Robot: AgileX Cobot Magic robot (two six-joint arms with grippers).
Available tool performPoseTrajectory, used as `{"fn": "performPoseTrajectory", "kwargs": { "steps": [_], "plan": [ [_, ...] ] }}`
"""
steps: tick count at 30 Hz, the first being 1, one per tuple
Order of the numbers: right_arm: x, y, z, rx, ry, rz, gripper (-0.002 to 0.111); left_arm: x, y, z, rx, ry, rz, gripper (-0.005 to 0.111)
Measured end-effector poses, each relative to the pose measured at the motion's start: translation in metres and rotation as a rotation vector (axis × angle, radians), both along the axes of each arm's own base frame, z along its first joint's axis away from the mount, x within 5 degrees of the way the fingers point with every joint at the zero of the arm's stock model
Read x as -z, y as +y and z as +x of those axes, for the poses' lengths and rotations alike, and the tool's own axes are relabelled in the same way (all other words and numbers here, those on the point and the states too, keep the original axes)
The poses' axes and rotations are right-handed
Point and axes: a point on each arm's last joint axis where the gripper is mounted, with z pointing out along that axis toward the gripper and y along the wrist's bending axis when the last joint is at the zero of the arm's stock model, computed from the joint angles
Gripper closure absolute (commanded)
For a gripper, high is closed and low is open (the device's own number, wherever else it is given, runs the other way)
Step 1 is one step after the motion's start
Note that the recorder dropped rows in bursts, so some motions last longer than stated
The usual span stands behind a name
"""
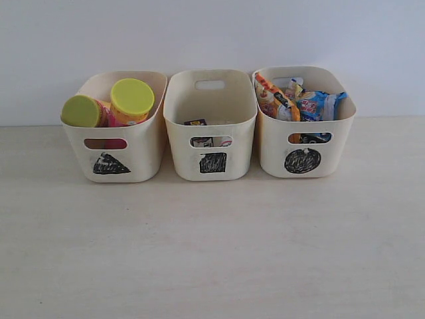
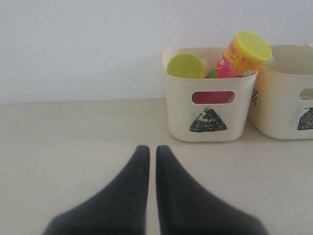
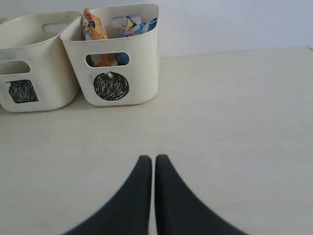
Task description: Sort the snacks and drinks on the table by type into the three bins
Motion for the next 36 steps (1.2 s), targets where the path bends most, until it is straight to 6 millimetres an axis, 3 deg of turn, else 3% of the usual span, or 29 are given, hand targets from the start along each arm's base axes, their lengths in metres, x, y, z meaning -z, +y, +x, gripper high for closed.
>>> {"fn": "performPoseTrajectory", "kwargs": {
  "steps": [8, 36],
  "plan": [
    [0.0016, 0.0001, -0.0004, -0.002, 0.018, -0.001, 0.108, 0.0083, -0.0002, -0.0012, 0.002, 0.093, -0.001, 0.103],
    [0.0017, 0.0001, -0.0004, -0.002, 0.019, -0.002, 0.108, 0.0085, -0.0002, -0.0013, 0.002, 0.095, -0.002, 0.103]
  ]
}}
